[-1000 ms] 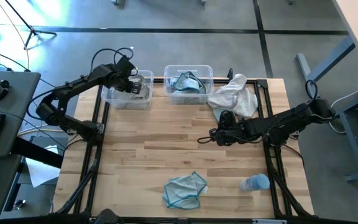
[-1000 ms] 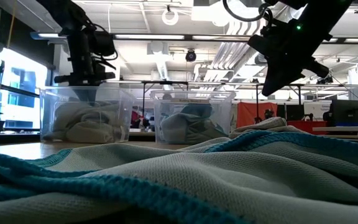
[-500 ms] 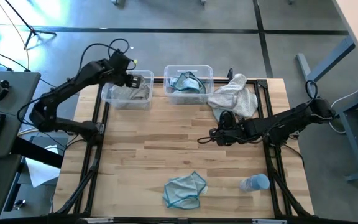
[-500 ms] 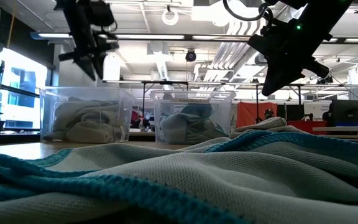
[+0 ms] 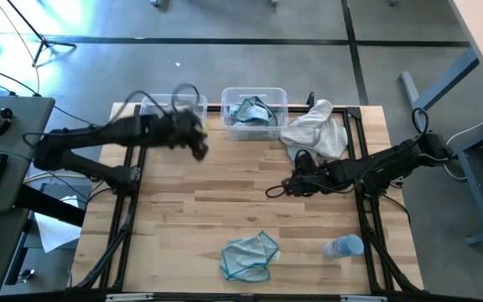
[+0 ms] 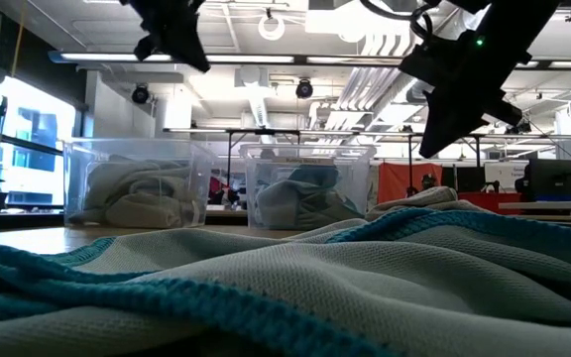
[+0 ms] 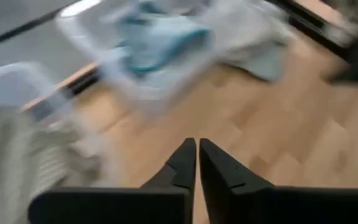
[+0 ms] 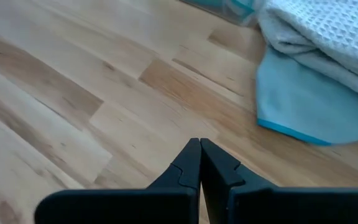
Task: Sort microfiber towel by color & place in baskets
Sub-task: Put the bottom blue towel into the right transparent bin
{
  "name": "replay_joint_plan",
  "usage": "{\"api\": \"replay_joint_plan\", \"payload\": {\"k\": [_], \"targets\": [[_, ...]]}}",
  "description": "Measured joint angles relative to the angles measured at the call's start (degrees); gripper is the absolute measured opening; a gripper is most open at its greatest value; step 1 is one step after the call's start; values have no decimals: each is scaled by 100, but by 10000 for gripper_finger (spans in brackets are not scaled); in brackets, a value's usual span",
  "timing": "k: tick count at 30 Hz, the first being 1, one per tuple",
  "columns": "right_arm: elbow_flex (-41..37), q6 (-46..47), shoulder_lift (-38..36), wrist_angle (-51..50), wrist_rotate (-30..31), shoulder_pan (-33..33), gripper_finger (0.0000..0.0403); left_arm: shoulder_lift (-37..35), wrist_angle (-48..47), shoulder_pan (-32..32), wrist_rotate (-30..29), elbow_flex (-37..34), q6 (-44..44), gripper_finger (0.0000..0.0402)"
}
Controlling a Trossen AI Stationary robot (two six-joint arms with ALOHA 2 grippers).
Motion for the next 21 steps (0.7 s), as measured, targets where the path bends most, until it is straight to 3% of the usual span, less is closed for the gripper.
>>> {"api": "replay_joint_plan", "payload": {"k": [5, 12, 16, 21], "targets": [[0, -212, 0, 442, 0, -5, 0, 7, 471, -1049, -18, -668, 395, 5], [190, -1296, 0, 1264, -570, 0, 0, -7, 1082, -2095, -33, -2022, -706, 1], [637, -1307, -4, 1132, -481, 111, 0, -109, 1846, -2529, -18, -2673, -945, 0], [1563, -1110, 305, 503, -195, 250, 0, -460, 1990, -2809, 8, -3001, -757, 0]]}}
